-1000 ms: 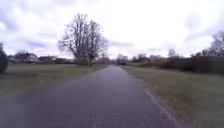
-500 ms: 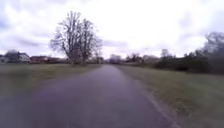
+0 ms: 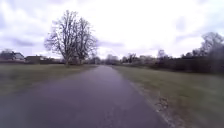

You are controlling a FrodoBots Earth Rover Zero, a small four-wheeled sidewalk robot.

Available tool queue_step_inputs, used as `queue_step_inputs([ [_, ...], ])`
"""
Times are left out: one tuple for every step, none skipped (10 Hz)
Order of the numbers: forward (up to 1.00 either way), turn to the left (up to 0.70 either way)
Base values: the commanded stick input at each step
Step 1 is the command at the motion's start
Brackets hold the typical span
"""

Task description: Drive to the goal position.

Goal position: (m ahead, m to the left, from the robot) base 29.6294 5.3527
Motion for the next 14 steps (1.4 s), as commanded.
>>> queue_step_inputs([
  [1.0, 0.0],
  [1.0, 0.0],
  [1.0, 0.0],
  [1.0, 0.0],
  [1.0, 0.0],
  [1.0, -0.01],
  [1.0, -0.14],
  [1.0, -0.4],
  [1.0, -0.4],
  [1.0, -0.23],
  [1.0, 0.0],
  [1.0, 0.0],
  [1.0, 0.0],
  [1.0, 0.0],
])
